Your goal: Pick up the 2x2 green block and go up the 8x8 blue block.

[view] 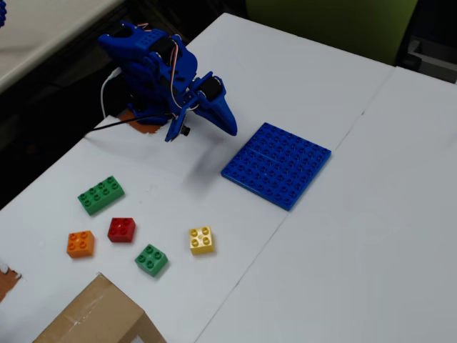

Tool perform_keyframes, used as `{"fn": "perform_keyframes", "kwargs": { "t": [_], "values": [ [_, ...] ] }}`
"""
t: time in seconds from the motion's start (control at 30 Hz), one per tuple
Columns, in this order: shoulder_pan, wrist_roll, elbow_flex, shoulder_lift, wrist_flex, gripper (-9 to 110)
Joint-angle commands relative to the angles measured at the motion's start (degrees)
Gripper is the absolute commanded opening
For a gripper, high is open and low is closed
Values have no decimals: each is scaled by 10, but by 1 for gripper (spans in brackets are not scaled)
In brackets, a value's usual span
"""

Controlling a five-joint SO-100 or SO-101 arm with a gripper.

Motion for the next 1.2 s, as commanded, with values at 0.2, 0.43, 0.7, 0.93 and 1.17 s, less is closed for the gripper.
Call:
{"fn": "perform_keyframes", "kwargs": {
  "t": [0.2,0.43,0.7,0.93,1.17],
  "values": [
    [-1,-5,3,2,-4,0],
    [-1,-5,3,2,-4,0],
    [-1,-5,3,2,-4,0],
    [1,-176,3,1,4,0],
    [-14,-567,-30,1,65,0]
  ]
}}
